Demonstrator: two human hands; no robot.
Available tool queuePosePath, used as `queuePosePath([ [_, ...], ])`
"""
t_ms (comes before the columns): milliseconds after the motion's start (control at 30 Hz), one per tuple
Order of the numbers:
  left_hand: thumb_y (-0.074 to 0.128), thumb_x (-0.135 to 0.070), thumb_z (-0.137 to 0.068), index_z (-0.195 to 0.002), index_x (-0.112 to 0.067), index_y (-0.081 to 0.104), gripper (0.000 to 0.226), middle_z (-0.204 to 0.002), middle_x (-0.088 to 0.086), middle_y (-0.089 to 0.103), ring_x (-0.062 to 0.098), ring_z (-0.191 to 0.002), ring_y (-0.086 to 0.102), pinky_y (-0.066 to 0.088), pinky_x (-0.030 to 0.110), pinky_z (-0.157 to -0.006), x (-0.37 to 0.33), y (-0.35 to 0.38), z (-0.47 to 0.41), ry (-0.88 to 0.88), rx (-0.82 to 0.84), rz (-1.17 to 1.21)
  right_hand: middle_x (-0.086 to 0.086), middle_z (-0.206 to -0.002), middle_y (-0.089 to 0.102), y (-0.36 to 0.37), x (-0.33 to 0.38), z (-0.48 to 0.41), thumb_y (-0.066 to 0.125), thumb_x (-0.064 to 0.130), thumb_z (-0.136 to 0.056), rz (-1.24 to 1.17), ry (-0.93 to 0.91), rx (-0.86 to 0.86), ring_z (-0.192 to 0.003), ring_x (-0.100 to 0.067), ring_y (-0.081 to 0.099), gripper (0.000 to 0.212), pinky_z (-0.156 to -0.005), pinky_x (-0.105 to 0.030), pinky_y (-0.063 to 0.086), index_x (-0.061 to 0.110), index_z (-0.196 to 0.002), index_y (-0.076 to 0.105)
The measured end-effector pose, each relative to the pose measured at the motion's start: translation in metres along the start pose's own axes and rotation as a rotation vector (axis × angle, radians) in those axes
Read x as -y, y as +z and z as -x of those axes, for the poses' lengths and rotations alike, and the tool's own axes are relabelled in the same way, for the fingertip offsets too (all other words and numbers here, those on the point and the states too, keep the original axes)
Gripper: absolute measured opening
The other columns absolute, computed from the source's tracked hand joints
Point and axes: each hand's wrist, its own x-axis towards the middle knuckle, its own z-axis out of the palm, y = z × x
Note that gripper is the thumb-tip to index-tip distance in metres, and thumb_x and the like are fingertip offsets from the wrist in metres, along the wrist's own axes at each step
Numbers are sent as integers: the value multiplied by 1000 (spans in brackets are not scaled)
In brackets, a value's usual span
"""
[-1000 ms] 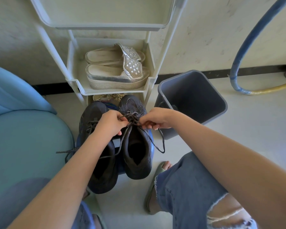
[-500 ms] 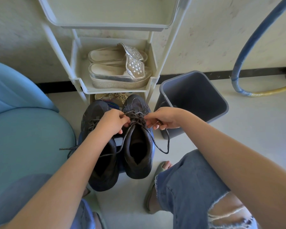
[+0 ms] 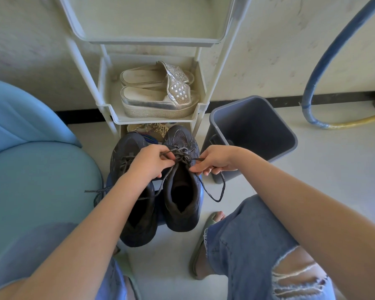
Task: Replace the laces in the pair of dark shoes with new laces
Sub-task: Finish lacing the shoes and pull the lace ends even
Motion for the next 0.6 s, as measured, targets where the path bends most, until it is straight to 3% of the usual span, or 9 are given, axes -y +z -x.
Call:
queuePosePath([
  [233,55,-24,-95,-93,-21,58,4,-90,-5,67,1,-27,46,34,13,-42,-5,5,2,55,-138,-97,-15,-89,64,0,5,6,60,15,-91,16,-9,-9,-63,-8,57,15,-44,-15,28,1,-87,62],
  [333,56,-33,-93,-97,-18,60,15,-76,-6,66,0,-27,46,36,20,-48,-5,1,4,21,-85,-51,-22,-100,68,-1,7,9,55,16,-91,37,-17,-41,-73,-10,65,18,-45,-16,27,0,-90,62],
  [400,63,-41,-87,-88,-19,60,23,-67,-3,63,-1,-28,47,36,22,-49,-5,-3,6,-33,-5,-95,-21,-100,69,-1,8,11,55,17,-90,47,-17,-46,-73,-10,65,19,-45,-15,28,0,-90,64],
  [533,70,-40,-82,-75,-19,59,25,-73,5,69,-1,-29,48,37,20,-50,-4,-4,6,-92,86,-196,-11,-88,70,0,8,13,57,19,-89,72,-36,-65,-69,-8,62,22,-44,-14,28,0,-87,67],
  [600,71,-41,-80,-82,-18,59,27,-75,5,70,0,-34,52,40,21,-52,-6,-6,8,-112,119,-219,-2,-83,70,2,10,14,58,23,-90,103,-46,-85,-63,-4,60,24,-44,-14,30,2,-88,68],
])
